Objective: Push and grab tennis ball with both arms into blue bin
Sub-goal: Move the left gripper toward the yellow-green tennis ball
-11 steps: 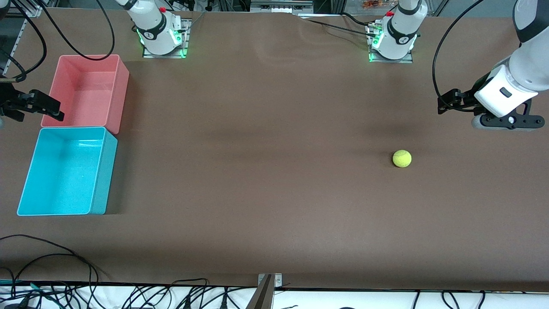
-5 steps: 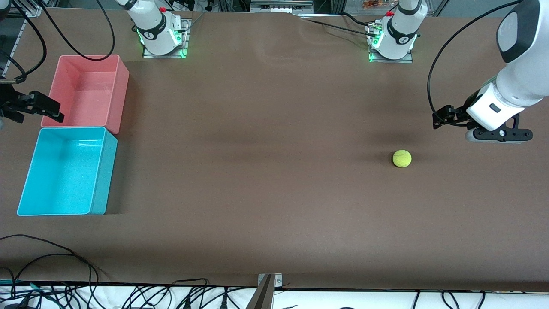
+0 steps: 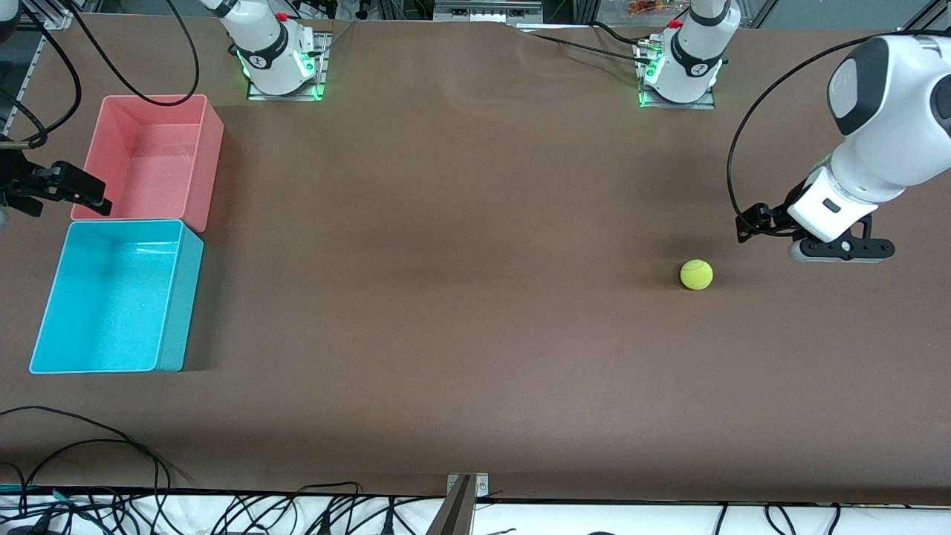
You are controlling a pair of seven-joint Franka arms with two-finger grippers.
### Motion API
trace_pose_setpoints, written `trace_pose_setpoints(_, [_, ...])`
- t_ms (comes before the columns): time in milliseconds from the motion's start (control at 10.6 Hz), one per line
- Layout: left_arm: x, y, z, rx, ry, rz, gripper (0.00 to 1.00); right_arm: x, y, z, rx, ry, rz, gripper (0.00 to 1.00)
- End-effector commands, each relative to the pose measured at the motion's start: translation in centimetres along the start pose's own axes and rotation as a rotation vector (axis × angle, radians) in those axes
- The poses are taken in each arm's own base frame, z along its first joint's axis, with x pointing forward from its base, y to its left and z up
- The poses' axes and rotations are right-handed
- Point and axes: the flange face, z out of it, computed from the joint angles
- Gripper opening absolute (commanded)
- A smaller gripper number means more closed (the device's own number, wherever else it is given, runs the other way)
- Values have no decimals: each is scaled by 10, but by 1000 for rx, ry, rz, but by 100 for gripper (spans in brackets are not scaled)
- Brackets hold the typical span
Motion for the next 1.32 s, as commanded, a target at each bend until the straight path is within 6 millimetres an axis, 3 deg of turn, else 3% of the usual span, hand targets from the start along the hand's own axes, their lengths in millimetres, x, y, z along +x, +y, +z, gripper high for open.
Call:
trace_pose_setpoints(0, [-12,-4,34,6,42,14,100,5,1,1,-10,10,-12,100])
trace_pose_setpoints(188, [-17,-4,51,5,59,16,98,5,3,3,-11,7,-9,100])
trace_pose_setpoints(282, [-19,-4,58,4,76,16,89,5,2,2,-11,10,-10,100])
trace_pose_setpoints(564, [-28,-5,84,3,90,15,78,6,2,2,-11,9,-10,100])
trace_pose_setpoints(658, [-30,-5,91,8,99,20,68,6,3,2,-11,10,-9,100])
trace_pose_setpoints(940, [-40,-5,108,20,68,189,0,7,4,4,-11,7,-7,100])
trace_pose_setpoints(1221, [-42,-12,121,25,37,435,0,7,5,4,-11,7,-6,100])
